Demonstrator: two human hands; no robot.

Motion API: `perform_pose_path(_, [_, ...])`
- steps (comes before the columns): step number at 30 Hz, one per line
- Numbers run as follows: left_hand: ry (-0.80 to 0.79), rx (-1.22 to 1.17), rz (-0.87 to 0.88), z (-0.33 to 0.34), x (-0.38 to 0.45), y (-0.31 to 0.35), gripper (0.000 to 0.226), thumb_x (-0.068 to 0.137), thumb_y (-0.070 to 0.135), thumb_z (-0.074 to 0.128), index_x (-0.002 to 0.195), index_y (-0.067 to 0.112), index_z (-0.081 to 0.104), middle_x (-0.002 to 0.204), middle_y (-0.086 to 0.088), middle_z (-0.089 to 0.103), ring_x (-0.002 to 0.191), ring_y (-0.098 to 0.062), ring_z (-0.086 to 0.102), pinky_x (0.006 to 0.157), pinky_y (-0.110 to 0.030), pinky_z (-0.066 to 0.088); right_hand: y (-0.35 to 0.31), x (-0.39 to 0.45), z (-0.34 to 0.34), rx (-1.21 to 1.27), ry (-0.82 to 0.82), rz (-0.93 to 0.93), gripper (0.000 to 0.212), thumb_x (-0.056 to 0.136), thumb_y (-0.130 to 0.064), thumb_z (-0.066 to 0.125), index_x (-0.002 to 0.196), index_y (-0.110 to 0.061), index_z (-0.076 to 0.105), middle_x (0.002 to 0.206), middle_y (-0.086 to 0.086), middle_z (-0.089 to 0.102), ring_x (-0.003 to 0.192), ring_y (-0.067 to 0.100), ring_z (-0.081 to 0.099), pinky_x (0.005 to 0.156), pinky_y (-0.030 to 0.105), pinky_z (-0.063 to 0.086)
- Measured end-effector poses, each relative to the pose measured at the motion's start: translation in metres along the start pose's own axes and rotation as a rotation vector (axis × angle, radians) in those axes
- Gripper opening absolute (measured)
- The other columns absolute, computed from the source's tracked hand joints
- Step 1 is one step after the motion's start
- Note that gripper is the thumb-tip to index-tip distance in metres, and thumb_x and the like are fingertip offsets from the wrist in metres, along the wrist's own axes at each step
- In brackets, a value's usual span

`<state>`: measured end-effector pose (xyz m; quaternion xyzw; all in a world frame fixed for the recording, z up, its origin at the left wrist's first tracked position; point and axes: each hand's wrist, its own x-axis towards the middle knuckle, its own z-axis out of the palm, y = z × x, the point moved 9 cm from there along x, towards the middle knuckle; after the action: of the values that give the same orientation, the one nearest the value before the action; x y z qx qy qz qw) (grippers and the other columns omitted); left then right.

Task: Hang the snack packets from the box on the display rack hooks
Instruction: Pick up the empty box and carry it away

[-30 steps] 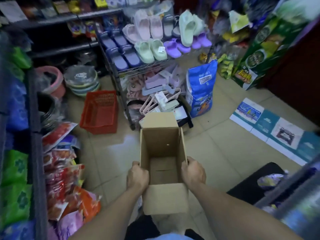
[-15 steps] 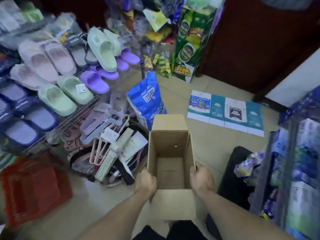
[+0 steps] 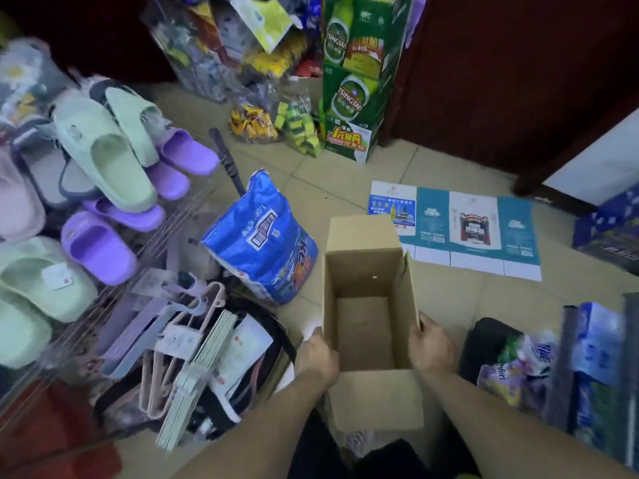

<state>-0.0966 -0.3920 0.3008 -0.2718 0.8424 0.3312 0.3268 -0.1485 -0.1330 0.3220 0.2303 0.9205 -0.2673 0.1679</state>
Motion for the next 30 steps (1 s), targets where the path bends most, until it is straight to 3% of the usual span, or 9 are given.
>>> perform_pose_path(6, [-0.093, 0.025, 0.132, -0.009, 0.117, 0.047, 0.027, 0.103, 0.027, 0.041, 0.128, 0.024, 0.052, 0.115, -0.008, 0.071, 0.107, -0.029, 0.068, 0.094, -0.043, 0.056, -0.017, 0.095, 0.041, 0.132, 0.054, 0.091, 0.029, 0.103, -0.036, 0.046, 0.118, -0.023, 0.068, 0.099, 0.011, 0.074, 0.092, 0.037, 0.068, 0.078, 0.043, 0.056])
perform_pose_path(11, [-0.137, 0.013, 0.133, -0.014, 0.226, 0.052, 0.031, 0.107, 0.024, 0.043, 0.136, 0.025, 0.051, 0.112, -0.002, 0.069, 0.103, -0.018, 0.069, 0.095, -0.042, 0.057, -0.011, 0.179, 0.131, 0.191, -0.051, 0.172, 0.033, 0.096, -0.05, 0.043, 0.119, -0.036, 0.062, 0.099, -0.006, 0.073, 0.09, 0.022, 0.07, 0.081, 0.049, 0.061])
perform_pose_path(15, [-0.122, -0.028, 0.049, -0.01, 0.32, 0.037, 0.037, 0.105, 0.023, 0.051, 0.142, 0.019, 0.052, 0.129, -0.006, 0.064, 0.117, -0.024, 0.064, 0.102, -0.04, 0.052, -0.041, 0.235, 0.18, 0.235, -0.057, 0.23, 0.03, 0.098, -0.029, 0.057, 0.128, -0.023, 0.06, 0.11, 0.004, 0.071, 0.097, 0.031, 0.068, 0.079, 0.038, 0.054])
perform_pose_path(17, [-0.14, -0.062, 0.013, -0.002, 0.364, 0.023, 0.034, 0.104, 0.026, 0.053, 0.137, 0.029, 0.051, 0.118, 0.003, 0.064, 0.105, -0.014, 0.066, 0.095, -0.039, 0.057, -0.04, 0.267, 0.217, 0.213, -0.1, 0.28, 0.029, 0.096, -0.015, 0.058, 0.126, -0.014, 0.057, 0.106, 0.011, 0.067, 0.094, 0.033, 0.065, 0.075, 0.031, 0.045])
perform_pose_path(20, [-0.133, -0.039, 0.004, 0.011, 0.422, 0.001, 0.021, 0.104, 0.029, 0.051, 0.124, 0.037, 0.047, 0.111, 0.007, 0.058, 0.099, -0.008, 0.063, 0.089, -0.034, 0.056, -0.034, 0.303, 0.277, 0.187, -0.196, 0.337, 0.025, 0.094, -0.008, 0.056, 0.117, -0.016, 0.048, 0.098, 0.01, 0.06, 0.086, 0.03, 0.06, 0.072, 0.032, 0.044])
perform_pose_path(22, [-0.095, -0.007, 0.017, 0.017, 0.453, -0.007, 0.034, 0.105, 0.026, 0.05, 0.136, 0.04, 0.045, 0.113, 0.004, 0.059, 0.098, -0.01, 0.063, 0.083, -0.033, 0.053, -0.028, 0.319, 0.31, 0.172, -0.234, 0.357, 0.025, 0.094, -0.005, 0.053, 0.111, -0.019, 0.042, 0.098, 0.01, 0.059, 0.085, 0.029, 0.058, 0.071, 0.033, 0.043])
perform_pose_path(24, [-0.044, 0.078, 0.024, 0.02, 0.475, -0.013, 0.051, 0.103, 0.018, 0.05, 0.149, 0.036, 0.038, 0.12, -0.005, 0.065, 0.103, -0.019, 0.067, 0.088, -0.04, 0.057, -0.022, 0.327, 0.343, 0.158, -0.319, 0.385, 0.025, 0.093, -0.003, 0.05, 0.112, -0.017, 0.04, 0.102, 0.014, 0.062, 0.09, 0.032, 0.061, 0.071, 0.035, 0.045])
perform_pose_path(26, [-0.031, 0.155, -0.01, 0.025, 0.491, -0.023, 0.062, 0.099, 0.01, 0.052, 0.153, 0.034, 0.034, 0.127, -0.009, 0.064, 0.111, -0.024, 0.066, 0.097, -0.043, 0.056, -0.018, 0.329, 0.371, 0.129, -0.415, 0.407, 0.026, 0.095, -0.006, 0.049, 0.12, -0.012, 0.041, 0.11, 0.018, 0.063, 0.095, 0.035, 0.063, 0.073, 0.039, 0.047])
perform_pose_path(30, [0.01, 0.197, -0.05, 0.025, 0.499, -0.034, 0.063, 0.096, 0.005, 0.054, 0.152, 0.028, 0.038, 0.125, -0.012, 0.064, 0.11, -0.027, 0.065, 0.094, -0.041, 0.056, -0.021, 0.329, 0.388, 0.118, -0.424, 0.388, 0.033, 0.1, -0.013, 0.048, 0.132, -0.009, 0.04, 0.12, 0.018, 0.064, 0.1, 0.035, 0.062, 0.076, 0.036, 0.043])
